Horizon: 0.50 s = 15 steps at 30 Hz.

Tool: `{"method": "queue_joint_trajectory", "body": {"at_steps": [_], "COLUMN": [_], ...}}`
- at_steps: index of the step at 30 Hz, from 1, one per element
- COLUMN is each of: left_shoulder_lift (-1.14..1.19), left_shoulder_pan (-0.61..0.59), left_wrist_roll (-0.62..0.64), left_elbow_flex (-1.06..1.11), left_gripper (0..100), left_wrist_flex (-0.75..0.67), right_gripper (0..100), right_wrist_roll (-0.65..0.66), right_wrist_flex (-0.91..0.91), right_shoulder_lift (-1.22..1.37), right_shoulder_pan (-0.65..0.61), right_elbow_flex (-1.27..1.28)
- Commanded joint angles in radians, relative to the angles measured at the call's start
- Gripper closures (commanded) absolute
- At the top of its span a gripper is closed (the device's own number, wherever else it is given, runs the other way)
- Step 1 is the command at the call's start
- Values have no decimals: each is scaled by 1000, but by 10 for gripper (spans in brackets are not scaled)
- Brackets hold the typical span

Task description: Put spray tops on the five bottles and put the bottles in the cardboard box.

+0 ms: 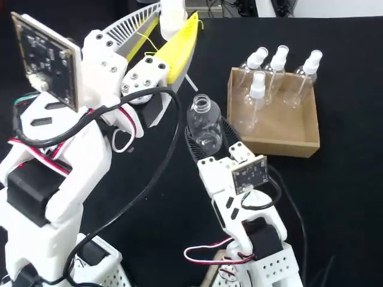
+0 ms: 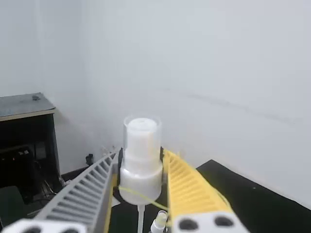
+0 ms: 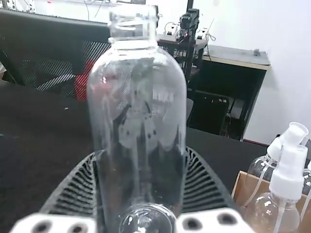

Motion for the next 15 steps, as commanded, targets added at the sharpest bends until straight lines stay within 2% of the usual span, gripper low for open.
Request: {"method": "queue_joint_trajectory", "body": {"at_steps": [1,7,15], "left_shoulder_lift": [6,18,17], "left_shoulder_pan": [18,19,19], "left_wrist_roll": [11,11,12], "left_elbow_flex": [-39,-27,76], "left_gripper": [970,970,970], "left_wrist_flex": [28,92,-3], "right_gripper": [987,987,987], "right_wrist_roll": [2,2,2], "right_wrist_flex": [-32,-32,-29], "right_shoulder_lift": [-81,-81,-81], "right_shoulder_pan": [-6,-6,-6], "right_elbow_flex": [10,16,16]}}
